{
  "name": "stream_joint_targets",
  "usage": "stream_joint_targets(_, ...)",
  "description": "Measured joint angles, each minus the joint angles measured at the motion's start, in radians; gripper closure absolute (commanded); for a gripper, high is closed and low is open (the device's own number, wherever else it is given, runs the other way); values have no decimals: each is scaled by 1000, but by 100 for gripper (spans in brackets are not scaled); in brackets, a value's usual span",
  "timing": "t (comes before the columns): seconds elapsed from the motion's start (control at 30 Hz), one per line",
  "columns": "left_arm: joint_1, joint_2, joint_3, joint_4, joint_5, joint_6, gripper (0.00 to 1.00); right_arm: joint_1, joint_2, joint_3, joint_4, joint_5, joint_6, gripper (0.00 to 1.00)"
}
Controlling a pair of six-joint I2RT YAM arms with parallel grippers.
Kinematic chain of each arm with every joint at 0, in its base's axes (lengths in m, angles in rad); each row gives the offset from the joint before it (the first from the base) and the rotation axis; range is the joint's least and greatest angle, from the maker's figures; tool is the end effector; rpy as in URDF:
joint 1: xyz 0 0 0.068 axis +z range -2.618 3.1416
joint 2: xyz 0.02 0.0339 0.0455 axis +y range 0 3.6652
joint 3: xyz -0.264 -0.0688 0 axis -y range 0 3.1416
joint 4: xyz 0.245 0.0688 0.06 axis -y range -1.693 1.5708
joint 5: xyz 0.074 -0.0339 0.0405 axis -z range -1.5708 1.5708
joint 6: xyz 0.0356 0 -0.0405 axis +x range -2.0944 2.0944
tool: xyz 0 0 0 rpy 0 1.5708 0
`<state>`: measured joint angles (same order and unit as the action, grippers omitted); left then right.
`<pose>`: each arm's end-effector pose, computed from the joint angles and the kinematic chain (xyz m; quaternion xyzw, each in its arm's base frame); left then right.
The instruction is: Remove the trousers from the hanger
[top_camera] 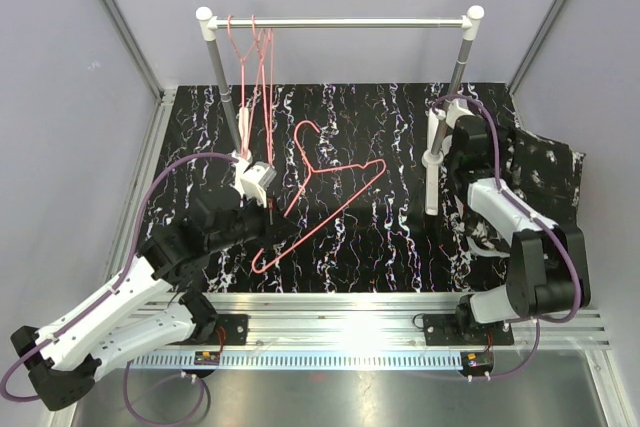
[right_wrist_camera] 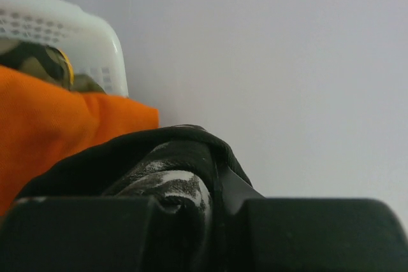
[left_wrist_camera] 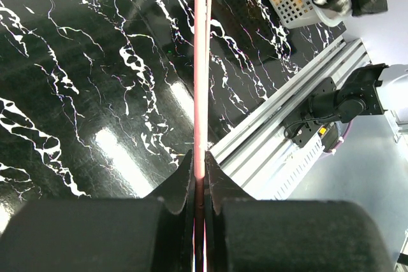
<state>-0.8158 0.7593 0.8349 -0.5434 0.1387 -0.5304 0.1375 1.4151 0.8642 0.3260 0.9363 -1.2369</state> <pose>0.1100 -0.1241 0.3243 0.1568 0.8359 -0.3720 0.3719 0.3129 0.0144 0.2760 -0.2253 0.7179 -0.5915 0.2899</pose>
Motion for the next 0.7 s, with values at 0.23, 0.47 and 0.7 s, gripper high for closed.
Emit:
stream_joint_targets(0.23,-1,1,0,0,-4,3,100,5,109,-19,111,-78,-46,100)
stream_joint_targets(0.47,-1,10,0,0,-8,3,100,5,82,-64,85,-300,-47,100)
stream_joint_targets(0.7,-1,28,0,-1,-14,3,100,3,60,-69,14,-482,-25,100)
